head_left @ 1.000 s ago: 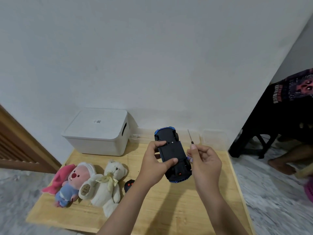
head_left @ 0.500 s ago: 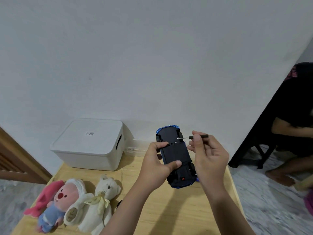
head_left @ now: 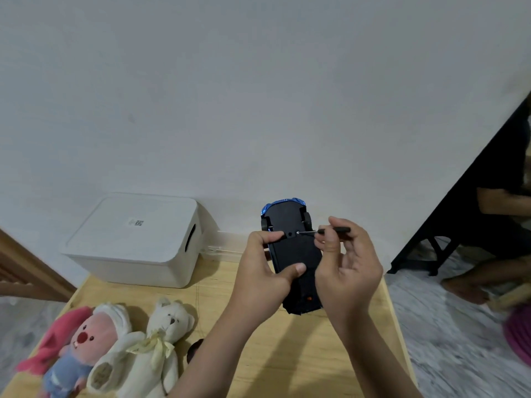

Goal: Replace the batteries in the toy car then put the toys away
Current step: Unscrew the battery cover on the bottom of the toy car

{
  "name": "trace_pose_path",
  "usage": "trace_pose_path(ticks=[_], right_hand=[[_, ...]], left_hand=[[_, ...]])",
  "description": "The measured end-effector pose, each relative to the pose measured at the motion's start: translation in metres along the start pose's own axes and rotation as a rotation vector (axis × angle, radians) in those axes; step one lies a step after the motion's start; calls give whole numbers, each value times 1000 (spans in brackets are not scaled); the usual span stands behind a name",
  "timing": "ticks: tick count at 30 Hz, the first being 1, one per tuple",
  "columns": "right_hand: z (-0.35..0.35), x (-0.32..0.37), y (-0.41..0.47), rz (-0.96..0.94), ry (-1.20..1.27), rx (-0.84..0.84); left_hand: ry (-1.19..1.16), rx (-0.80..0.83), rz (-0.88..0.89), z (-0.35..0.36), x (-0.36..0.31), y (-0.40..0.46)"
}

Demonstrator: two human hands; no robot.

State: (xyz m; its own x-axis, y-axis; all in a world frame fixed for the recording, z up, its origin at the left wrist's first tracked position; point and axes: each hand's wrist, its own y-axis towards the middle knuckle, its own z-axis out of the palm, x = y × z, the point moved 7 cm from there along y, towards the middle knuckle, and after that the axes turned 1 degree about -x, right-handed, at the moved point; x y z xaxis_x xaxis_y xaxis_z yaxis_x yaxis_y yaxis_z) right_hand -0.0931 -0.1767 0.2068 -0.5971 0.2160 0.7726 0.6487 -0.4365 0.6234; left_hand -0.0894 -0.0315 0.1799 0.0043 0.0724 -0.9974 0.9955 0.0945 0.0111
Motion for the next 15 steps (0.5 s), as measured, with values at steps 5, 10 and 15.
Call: trace_pose_path(ticks=[5,10,15], right_hand=[[0,8,-4,-47,-30,17],[4,19,-4,-145,-154,75],[12,26,1,-199,-249,163]], left_hand=[[31,-23,1,-3,1,-3],[65,-32,5,-5,0,-9],[123,-50,1,-8,4,-12]])
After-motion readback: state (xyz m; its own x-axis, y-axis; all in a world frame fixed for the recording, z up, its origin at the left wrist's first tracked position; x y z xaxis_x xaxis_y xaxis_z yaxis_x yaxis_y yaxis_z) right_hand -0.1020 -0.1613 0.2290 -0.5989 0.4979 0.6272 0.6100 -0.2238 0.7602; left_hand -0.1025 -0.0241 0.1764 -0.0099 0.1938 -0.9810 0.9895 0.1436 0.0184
